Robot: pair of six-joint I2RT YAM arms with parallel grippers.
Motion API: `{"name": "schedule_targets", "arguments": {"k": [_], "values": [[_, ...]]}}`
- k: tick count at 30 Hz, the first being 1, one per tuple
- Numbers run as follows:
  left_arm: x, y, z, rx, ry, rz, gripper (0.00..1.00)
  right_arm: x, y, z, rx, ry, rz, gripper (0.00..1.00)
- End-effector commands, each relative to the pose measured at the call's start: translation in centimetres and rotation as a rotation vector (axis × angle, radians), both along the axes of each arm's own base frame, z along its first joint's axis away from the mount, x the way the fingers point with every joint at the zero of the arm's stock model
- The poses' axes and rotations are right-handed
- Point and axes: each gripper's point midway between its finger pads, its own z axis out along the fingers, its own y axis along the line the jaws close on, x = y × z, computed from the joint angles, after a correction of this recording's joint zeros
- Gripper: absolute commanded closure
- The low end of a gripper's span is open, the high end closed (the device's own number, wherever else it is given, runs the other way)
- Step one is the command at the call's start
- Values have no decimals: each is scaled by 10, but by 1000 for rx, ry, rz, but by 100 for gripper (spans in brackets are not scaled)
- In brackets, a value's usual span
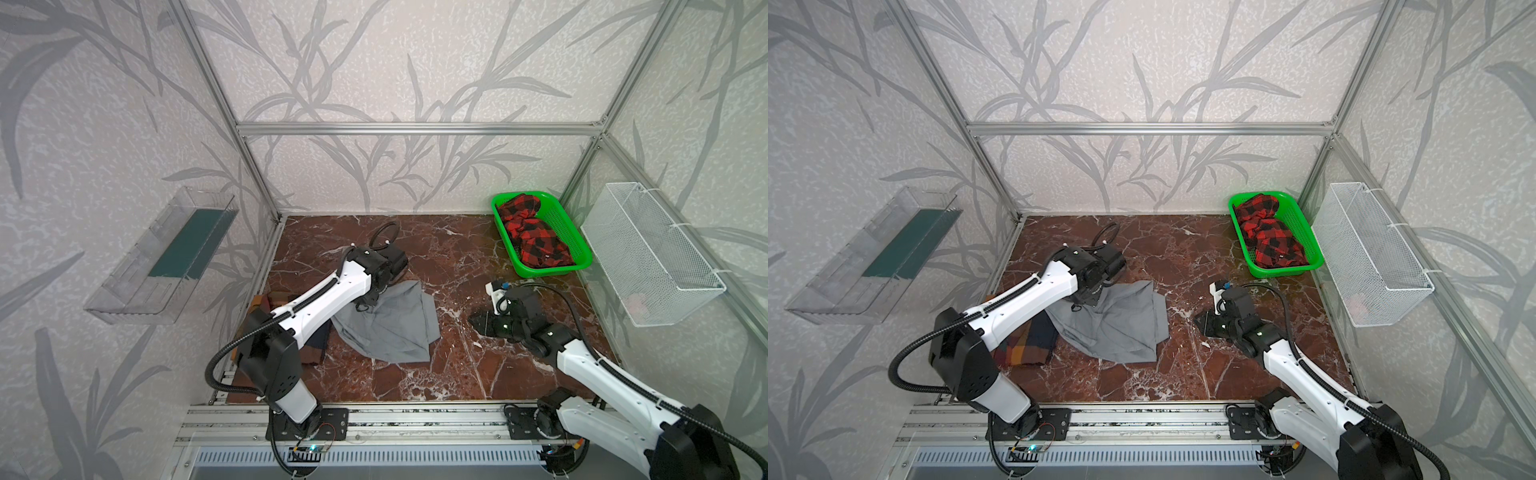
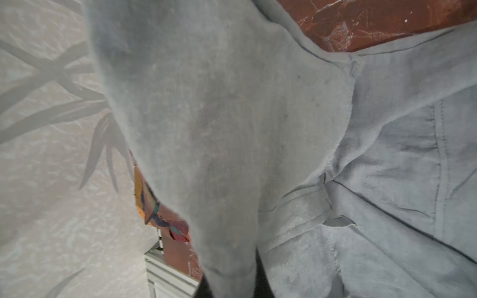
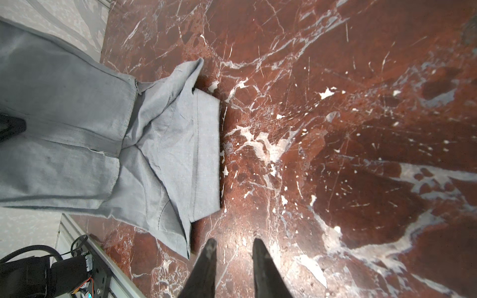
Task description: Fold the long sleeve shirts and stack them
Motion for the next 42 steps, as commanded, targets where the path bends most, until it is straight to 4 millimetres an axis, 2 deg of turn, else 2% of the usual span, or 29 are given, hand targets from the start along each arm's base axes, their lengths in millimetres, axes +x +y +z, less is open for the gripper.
{"name": "schedule_targets", "arguments": {"k": [1, 5, 9, 13, 17, 21, 26, 35, 42], "values": [[-5, 13, 22, 225, 1, -21, 100, -5, 1, 4, 30, -14, 11, 74], [-3, -6, 21, 316, 5, -48, 100, -8, 4, -3, 69, -11, 18, 74], [-2, -13, 23, 421, -7, -42, 100, -9, 10, -8, 111, -4, 36, 74], [-9, -29, 20, 391, -23, -31, 100, -6, 12, -18, 127, 14, 21, 74], [-18, -48, 3, 348, 12, -21, 100, -5, 19, -22, 153, 35, 37, 75], [-18, -58, -4, 443, 11, -19, 100, -3, 19, -19, 161, 17, 30, 75], [-23, -77, -25, 454, 41, -28, 100, -4, 15, -19, 159, 0, 22, 75], [-24, -96, -38, 420, 67, -24, 100, -7, 14, -25, 178, -12, 18, 75], [-33, -120, -63, 442, 106, -65, 100, -8, 14, -28, 184, -12, 15, 75]]}}
